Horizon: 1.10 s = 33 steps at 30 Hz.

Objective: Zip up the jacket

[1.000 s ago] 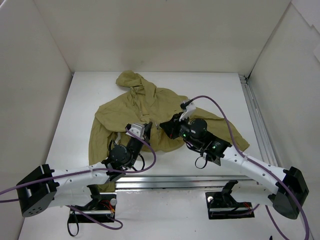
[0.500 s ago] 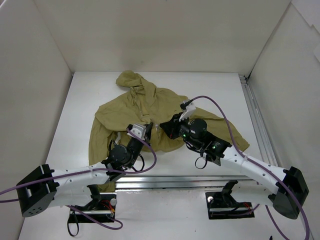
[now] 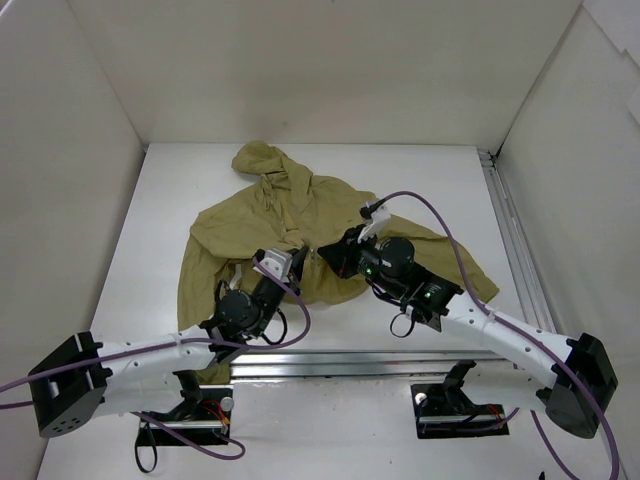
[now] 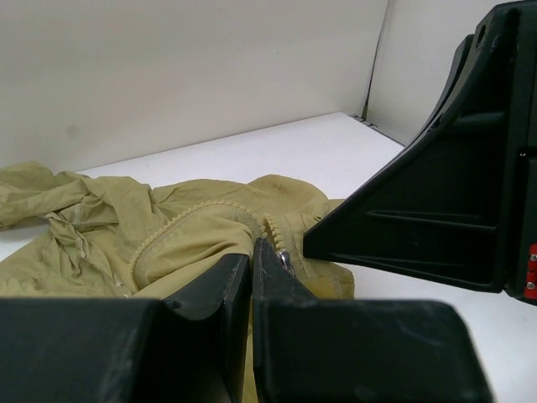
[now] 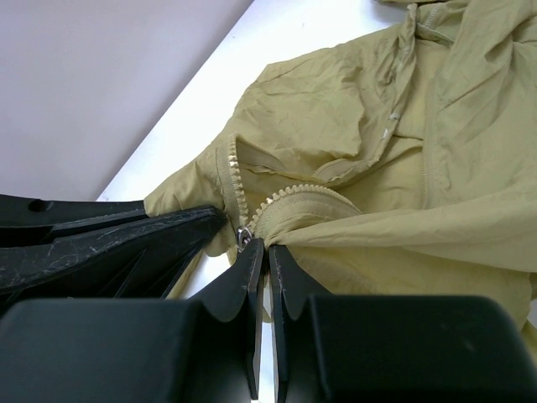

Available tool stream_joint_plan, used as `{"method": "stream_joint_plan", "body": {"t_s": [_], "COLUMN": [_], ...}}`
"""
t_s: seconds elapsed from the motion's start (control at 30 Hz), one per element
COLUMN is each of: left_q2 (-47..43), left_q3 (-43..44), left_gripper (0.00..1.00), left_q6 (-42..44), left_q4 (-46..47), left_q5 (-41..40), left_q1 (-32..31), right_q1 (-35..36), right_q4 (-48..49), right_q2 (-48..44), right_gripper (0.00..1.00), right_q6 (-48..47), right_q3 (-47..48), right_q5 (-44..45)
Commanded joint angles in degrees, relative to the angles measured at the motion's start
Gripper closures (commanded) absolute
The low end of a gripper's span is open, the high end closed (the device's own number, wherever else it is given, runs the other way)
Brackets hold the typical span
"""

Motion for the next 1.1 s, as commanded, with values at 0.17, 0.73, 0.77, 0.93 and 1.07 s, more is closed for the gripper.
{"method": "stream_joint_plan", "body": {"t_s": [0.17,0.73,0.77,0.93,1.07], "left_q2": [-3.04,-6.2,-6.38,-6.2,-5.94], "left_q3": [1.11,-0.38,-0.47,-0.29,-0.12], "left_gripper": [1.0,1.0,1.0,1.0,1.0], "left_q6": [0.06,-4.77,-4.95,-5.3,-5.56], "left_q4": [-0.05,-2.6,-2.95,-3.31,-3.13], "left_q5": [4.48,8.0,8.0,8.61,8.88], "left_q1": [-0.19,1.39,1.39,1.92,1.92], "right_q1": [-1.22,-4.65,-5.17,-6.05,-6.14], "right_q4": [8.17,14.14,14.58,15.28,15.37], "right_q2": [-0.75,-3.04,-3.3,-4.18,-4.27], "right_gripper": [1.0,1.0,1.0,1.0,1.0], "right_q6": [-1.08,-2.14,-1.96,-1.17,-0.47], "right_q3": [0.93,-3.37,-3.63,-3.81,-3.46], "right_q5": [-6.71,-11.36,-11.63,-12.77,-13.91]}}
